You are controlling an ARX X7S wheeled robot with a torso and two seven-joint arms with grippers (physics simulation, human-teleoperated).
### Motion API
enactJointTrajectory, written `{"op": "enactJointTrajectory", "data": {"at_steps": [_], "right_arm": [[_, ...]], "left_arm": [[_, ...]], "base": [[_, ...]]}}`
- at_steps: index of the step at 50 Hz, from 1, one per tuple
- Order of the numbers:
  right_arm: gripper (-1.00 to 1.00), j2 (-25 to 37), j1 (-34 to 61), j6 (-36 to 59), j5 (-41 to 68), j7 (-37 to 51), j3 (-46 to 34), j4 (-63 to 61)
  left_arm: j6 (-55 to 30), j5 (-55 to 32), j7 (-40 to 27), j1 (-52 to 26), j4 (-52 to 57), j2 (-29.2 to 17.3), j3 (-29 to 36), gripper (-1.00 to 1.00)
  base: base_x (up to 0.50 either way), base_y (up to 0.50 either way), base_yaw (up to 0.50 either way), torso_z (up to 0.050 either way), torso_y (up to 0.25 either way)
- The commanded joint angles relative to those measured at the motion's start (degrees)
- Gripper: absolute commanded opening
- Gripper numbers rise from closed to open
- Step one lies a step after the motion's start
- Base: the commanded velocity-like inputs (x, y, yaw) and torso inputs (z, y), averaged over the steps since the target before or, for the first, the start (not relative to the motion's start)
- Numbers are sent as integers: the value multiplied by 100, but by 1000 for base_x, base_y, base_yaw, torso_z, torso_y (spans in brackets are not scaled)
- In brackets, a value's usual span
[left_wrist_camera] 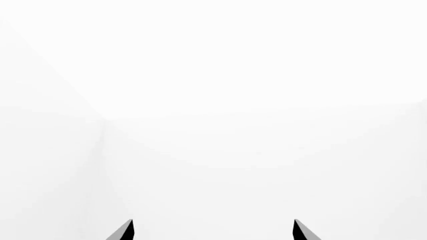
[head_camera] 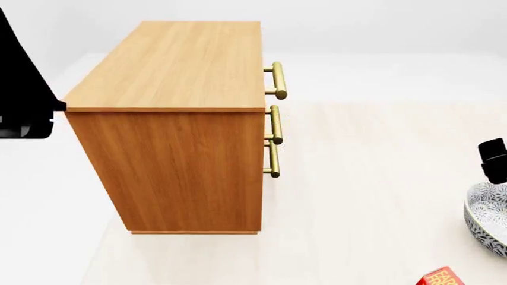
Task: Close the top drawer of the cabinet and put the bowl on top of it.
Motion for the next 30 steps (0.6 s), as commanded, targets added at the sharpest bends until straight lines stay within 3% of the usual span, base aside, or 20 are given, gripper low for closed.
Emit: {"op": "enactJointTrajectory", "data": {"at_steps": [1, 9, 30], "right_arm": [[100, 217, -237, 288, 290, -66, -87, 134], [100, 421, -455, 205, 467, -122, -120, -46], [100, 131, -1070, -425, 653, -98, -171, 208]], "left_arm": [[-1, 0, 12, 13, -15, 7, -15, 100], [-3, -7, 10, 26, -12, -4, -27, 100], [-15, 29, 43, 60, -50, 67, -28, 100]], "base": [[0, 0, 0, 0, 0], [0, 0, 0, 0, 0], [0, 0, 0, 0, 0]]}}
